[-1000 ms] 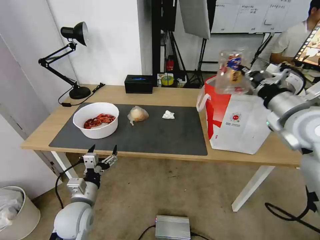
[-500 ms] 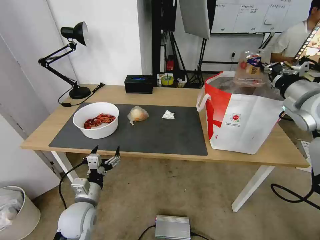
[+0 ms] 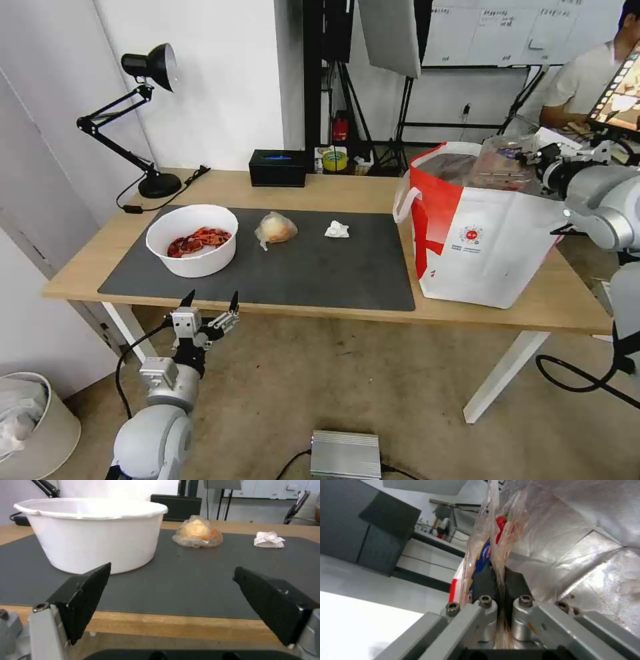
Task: Pick up the trash from the table and place it into the takeout bag.
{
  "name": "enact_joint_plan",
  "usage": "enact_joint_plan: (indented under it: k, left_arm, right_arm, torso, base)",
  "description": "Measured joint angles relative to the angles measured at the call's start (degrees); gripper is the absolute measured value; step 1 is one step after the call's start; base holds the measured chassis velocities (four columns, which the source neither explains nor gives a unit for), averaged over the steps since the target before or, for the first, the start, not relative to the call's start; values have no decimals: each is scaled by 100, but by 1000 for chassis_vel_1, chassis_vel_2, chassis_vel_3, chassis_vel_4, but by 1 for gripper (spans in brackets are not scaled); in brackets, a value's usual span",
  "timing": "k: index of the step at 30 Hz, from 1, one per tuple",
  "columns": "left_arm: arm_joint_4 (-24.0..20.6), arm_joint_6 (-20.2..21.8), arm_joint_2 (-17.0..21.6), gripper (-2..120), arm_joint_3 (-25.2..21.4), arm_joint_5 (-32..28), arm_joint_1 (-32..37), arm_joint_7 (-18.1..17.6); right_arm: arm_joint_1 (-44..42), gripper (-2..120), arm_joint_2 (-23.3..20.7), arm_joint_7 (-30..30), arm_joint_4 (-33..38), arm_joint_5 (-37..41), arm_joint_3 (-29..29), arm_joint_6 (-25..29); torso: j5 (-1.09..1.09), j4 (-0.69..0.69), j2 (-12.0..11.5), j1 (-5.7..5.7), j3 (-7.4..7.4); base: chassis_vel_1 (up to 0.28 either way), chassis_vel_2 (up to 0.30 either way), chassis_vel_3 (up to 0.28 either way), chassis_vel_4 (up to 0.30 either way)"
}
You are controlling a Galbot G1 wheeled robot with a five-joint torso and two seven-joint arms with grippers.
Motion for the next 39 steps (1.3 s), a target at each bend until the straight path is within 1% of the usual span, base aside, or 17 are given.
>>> enact_joint_plan:
  k: [3, 6, 8, 9, 13, 14, 16, 17, 19, 21, 25, 26, 29, 30, 33, 34, 39]
  left_arm:
    - [0, -1, 2, 100, -8, -4, 0, 1]
    - [2, -2, 5, 100, -18, -7, -2, 2]
    - [13, -2, 2, 100, -20, -8, -2, 2]
    - [13, -2, 2, 100, -20, -8, -2, 2]
    - [13, -2, -7, 100, -18, -8, -1, 3]
    - [13, -2, -7, 100, -18, -8, -1, 3]
    - [10, -2, -8, 100, -17, -8, 7, 3]
    - [10, -2, -8, 100, -17, -8, 7, 3]
    - [-13, -2, -6, 100, -19, -8, 27, 3]
    - [-20, -2, -4, 100, -22, -8, 35, 3]
    - [-80, -2, -1, 100, -63, -27, 60, 2]
    - [-80, -2, -1, 100, -63, -27, 60, 2]
    - [-126, -2, 11, 100, -74, -70, 62, -2]
    - [-126, -2, 11, 100, -74, -70, 62, -2]
    - [-187, 4, 13, 100, -90, -158, 84, -8]
    - [-187, 4, 13, 100, -90, -158, 84, -8]
    - [-258, 13, 30, 100, -120, -219, 121, -14]
  right_arm:
    - [0, 0, 8, 7, -42, -17, 2, 0]
    - [-8, 5, 9, 11, -59, -29, 9, -1]
    - [-36, 15, 8, 11, -60, -34, 19, -5]
    - [-36, 15, 8, 11, -60, -34, 19, -5]
    - [-89, 34, 6, 4, -47, -51, 34, -8]
    - [-89, 34, 6, 4, -47, -51, 34, -8]
    - [-121, 43, 6, -13, -32, -75, 43, -8]
    - [-121, 43, 6, -13, -32, -75, 43, -8]
    - [-174, 53, 6, -103, -10, -93, 73, 2]
    - [-208, 57, 6, -190, 1, -110, 97, 12]
    - [-525, 77, -39, -1253, 187, -420, 207, 190]
    - [-525, 77, -39, -1253, 187, -420, 207, 190]
    - [-732, 91, -42, -1971, 421, -1021, 153, 452]
    - [-732, 91, -42, -1971, 421, -1021, 153, 452]
    - [-1118, 98, -30, -2734, 808, -1925, -36, 706]
    - [-1118, 98, -30, -2734, 808, -1925, -36, 706]
    - [-1541, 100, 10, -3355, 1302, -2815, -300, 883]
  torso:
    - [0, 0, 0, 0, 0]
    - [0, 0, 0, 0, 0]
    - [0, 0, 0, 0, 0]
    - [0, 0, 0, 0, 0]
    - [0, 0, 0, 0, 0]
    - [0, 0, 0, 0, 0]
    - [0, -1, 0, 0, 0]
    - [0, -1, 0, 0, 0]
    - [0, 0, 0, 0, 0]
    - [0, 0, 0, 0, 0]
    - [0, -1, 0, 0, 0]
    - [0, -1, 0, 0, 0]
    - [-1, -1, 0, 0, 0]
    - [-1, -1, 0, 0, 0]
    - [-1, 0, 0, 0, 0]
    - [-1, 0, 0, 0, 0]
    - [-1, -2, 0, 0, 0]
  base:
    - [0, 0, 0, 0]
    - [0, 0, 0, 0]
    - [0, 0, 0, 0]
    - [0, 0, 0, 0]
    - [0, 0, 0, 0]
    - [0, 0, 0, 0]
    - [0, 0, 0, 0]
    - [0, 0, 0, 0]
    - [0, 0, 0, 0]
    - [0, 0, 0, 0]
    - [0, 0, 0, 0]
    - [0, 0, 0, 0]
    - [0, 0, 0, 0]
    - [0, 0, 0, 0]
    - [0, 0, 0, 0]
    - [0, 0, 0, 0]
    - [0, 0, 0, 0]
